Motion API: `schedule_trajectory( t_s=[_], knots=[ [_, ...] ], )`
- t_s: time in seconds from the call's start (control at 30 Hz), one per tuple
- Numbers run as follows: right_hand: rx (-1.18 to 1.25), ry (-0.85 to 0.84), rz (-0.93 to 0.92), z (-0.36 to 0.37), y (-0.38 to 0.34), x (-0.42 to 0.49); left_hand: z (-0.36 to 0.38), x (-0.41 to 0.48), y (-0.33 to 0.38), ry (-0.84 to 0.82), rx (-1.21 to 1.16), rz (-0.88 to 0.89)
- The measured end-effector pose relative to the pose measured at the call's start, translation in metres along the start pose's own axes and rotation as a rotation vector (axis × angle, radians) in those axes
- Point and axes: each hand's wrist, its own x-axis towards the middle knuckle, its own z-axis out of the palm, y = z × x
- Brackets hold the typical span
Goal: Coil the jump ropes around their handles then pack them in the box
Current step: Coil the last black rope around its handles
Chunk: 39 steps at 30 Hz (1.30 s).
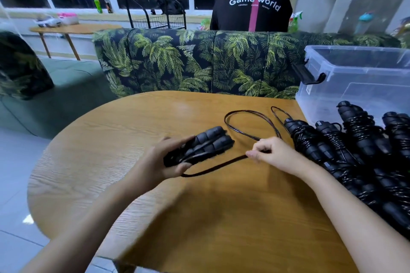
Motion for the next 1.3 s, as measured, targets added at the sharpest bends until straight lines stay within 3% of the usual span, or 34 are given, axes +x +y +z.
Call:
schedule_trajectory(
  t_s=[0.13,0.27,0.5,0.63,0.7,0.8,0.97,1.1,1.3],
  knots=[
    [0.005,-0.059,0.066,-0.011,-0.026,0.025,0.003,-0.007,0.036,-0.179,0.167,0.071],
    [-0.058,0.1,0.051,-0.004,-0.067,0.054,0.026,0.0,0.063,-0.358,0.49,-0.055],
    [-0.169,0.276,-0.168,0.03,-0.124,0.009,0.036,0.014,0.026,-0.118,0.597,-0.307],
    [-0.196,0.365,-0.179,0.051,-0.111,-0.031,0.029,0.017,0.03,0.084,0.678,-0.108],
    [-0.171,0.388,-0.195,0.058,-0.106,-0.043,0.034,0.015,0.025,0.132,0.655,-0.045],
    [-0.139,0.412,-0.211,0.066,-0.099,-0.052,0.036,0.016,0.024,0.14,0.505,-0.125],
    [0.164,0.269,-0.012,0.062,-0.088,-0.05,0.034,0.019,0.035,0.219,0.259,-0.196],
    [0.38,0.151,0.088,0.056,-0.092,-0.044,0.031,0.017,0.05,0.182,-0.044,-0.267],
    [0.578,0.212,0.174,0.057,-0.092,-0.034,0.023,0.014,0.061,0.097,-0.217,-0.36]
  ],
)
